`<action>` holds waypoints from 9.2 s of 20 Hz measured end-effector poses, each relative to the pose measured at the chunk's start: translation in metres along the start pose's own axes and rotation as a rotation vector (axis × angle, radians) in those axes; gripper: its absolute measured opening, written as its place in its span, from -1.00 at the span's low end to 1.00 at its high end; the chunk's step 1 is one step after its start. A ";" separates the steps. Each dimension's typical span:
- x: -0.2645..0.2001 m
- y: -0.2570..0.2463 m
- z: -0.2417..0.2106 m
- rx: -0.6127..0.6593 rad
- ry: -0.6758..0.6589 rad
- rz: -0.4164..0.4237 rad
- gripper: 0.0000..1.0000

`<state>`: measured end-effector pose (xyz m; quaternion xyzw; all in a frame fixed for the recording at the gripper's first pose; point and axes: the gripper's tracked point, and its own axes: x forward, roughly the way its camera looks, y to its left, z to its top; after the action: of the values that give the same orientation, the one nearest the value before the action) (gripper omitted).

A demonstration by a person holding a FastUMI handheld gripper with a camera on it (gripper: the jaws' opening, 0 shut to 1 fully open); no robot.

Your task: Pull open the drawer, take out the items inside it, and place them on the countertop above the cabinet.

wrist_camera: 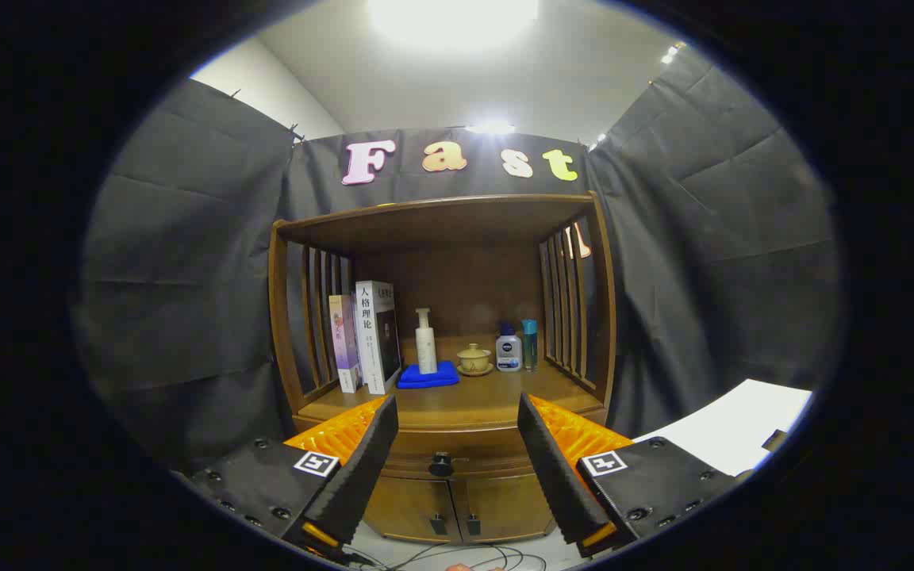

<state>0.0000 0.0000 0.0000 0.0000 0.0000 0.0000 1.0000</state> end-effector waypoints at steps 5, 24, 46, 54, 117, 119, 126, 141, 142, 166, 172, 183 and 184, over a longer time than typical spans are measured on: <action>0.003 -0.003 -0.009 0.002 0.016 0.000 0.90; 0.036 -0.017 -0.042 -0.030 0.083 -0.028 0.91; 0.108 -0.006 -0.099 0.001 0.200 0.013 0.91; 0.123 0.002 -0.133 0.000 0.250 0.030 0.91; 0.103 0.028 -0.229 -0.100 0.421 0.069 -0.40; 0.095 0.028 -0.229 -0.110 0.417 0.068 -0.40; 0.067 0.027 -0.227 -0.108 0.404 0.072 -0.40; -0.008 0.025 -0.238 -0.128 0.379 0.111 -0.40; -0.010 0.027 -0.239 -0.131 0.380 0.114 -0.40; -0.029 0.000 -0.142 -0.115 0.324 0.139 0.97; -0.010 0.002 -0.099 -0.142 0.274 0.157 0.97; 0.038 0.007 -0.065 -0.214 0.299 0.190 0.96; 0.043 0.005 -0.064 -0.215 0.310 0.191 0.96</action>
<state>0.0432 0.0053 -0.0640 -0.1067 0.1540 0.0948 0.9777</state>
